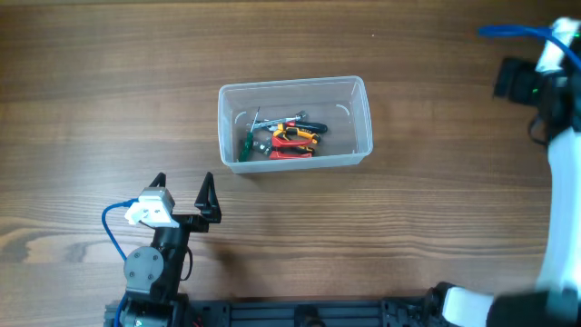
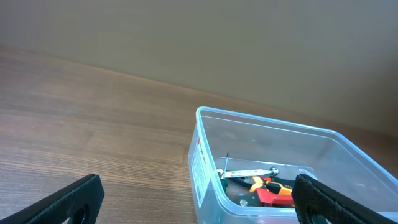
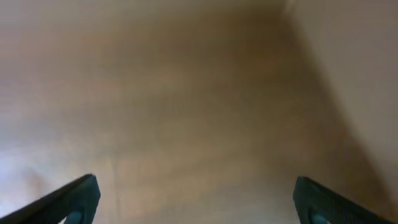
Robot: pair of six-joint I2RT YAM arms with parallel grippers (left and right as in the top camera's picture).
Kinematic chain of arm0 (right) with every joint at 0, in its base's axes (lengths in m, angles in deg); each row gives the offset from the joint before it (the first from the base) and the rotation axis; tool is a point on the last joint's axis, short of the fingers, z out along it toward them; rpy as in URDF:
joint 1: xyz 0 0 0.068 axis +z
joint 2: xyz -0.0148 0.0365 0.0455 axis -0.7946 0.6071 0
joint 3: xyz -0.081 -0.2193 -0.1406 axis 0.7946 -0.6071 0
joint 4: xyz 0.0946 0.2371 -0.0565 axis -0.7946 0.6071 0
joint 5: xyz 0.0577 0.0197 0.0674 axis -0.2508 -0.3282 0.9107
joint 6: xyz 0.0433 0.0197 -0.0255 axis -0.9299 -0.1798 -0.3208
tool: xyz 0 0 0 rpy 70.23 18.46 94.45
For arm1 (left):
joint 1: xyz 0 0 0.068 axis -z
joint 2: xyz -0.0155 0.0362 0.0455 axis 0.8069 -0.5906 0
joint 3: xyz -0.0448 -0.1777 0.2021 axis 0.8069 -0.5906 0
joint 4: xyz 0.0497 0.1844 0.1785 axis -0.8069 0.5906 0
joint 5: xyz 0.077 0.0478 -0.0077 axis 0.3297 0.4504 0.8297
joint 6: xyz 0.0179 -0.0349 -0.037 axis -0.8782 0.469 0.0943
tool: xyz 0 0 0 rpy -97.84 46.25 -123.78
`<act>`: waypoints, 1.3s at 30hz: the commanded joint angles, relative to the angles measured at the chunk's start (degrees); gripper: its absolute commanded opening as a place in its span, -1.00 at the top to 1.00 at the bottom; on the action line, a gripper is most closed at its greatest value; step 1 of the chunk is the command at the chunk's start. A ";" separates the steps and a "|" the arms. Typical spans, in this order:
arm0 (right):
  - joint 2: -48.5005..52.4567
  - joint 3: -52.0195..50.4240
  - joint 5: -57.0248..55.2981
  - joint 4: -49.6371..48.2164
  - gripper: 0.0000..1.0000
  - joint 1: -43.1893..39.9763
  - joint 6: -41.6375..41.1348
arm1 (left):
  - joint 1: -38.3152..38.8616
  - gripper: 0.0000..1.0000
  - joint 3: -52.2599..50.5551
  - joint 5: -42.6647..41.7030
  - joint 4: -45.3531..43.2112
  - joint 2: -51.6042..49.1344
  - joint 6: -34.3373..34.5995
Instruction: Pack container
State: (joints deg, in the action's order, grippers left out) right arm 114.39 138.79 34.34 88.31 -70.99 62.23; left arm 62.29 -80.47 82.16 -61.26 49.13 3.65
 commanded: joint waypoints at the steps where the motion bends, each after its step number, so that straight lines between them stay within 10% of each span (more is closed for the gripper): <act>1: -9.46 -6.27 3.80 -8.79 -0.99 0.20 -0.33 | -0.42 -1.00 -0.48 0.57 -0.02 0.61 -1.18; 8: -26.27 -21.11 6.43 -27.21 -0.99 3.96 -0.15 | -0.42 -1.00 -0.48 0.57 -0.02 0.61 -1.18; 39: -75.78 -61.20 6.23 -45.77 -0.99 22.21 2.80 | -0.42 -0.99 -0.48 0.57 -0.02 0.61 -1.18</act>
State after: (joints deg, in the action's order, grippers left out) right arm 41.71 80.11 40.11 43.02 -49.11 64.51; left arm 62.29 -80.47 82.16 -61.13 49.17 3.65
